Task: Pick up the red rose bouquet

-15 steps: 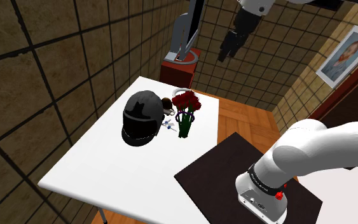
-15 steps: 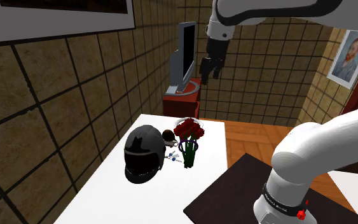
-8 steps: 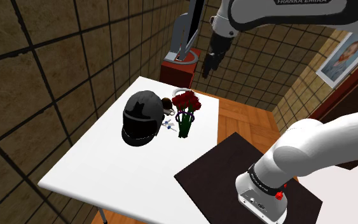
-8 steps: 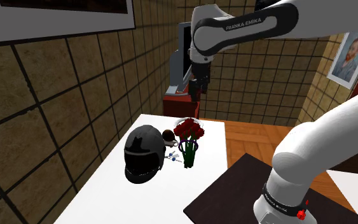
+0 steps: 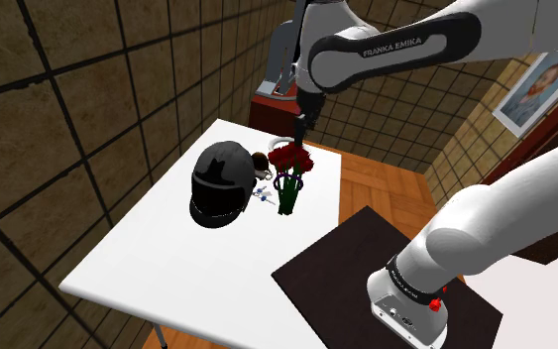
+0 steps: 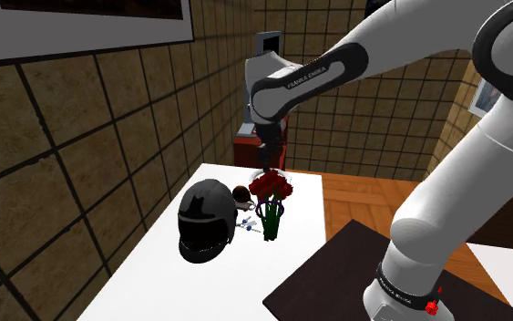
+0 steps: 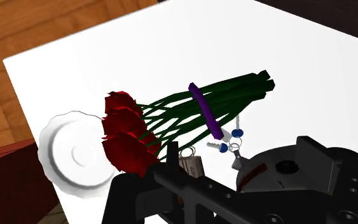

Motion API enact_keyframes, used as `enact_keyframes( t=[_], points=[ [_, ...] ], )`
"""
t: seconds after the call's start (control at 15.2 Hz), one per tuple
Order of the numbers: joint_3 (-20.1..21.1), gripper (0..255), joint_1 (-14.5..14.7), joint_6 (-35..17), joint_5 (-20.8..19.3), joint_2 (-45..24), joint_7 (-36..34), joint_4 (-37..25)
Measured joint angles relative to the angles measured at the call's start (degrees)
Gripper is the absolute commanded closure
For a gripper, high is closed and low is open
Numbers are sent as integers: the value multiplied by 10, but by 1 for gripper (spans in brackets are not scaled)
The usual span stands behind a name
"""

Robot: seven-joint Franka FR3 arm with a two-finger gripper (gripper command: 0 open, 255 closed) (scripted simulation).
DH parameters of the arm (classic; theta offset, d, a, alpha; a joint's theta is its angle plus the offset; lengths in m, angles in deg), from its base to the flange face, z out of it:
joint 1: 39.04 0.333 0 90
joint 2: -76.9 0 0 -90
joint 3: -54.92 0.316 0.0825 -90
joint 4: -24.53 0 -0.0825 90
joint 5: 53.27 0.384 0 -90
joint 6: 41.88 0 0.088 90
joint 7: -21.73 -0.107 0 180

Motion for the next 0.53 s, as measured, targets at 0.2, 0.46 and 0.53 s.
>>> enact_keyframes(
  t=[0.2, 0.46, 0.53],
  points=[
    [11, 0, 0, -36, -32, -62, -9, -4],
    [23, 0, 1, -72, -82, -138, -27, -11],
    [26, 0, 3, -82, -96, -158, -35, -12]
  ],
)
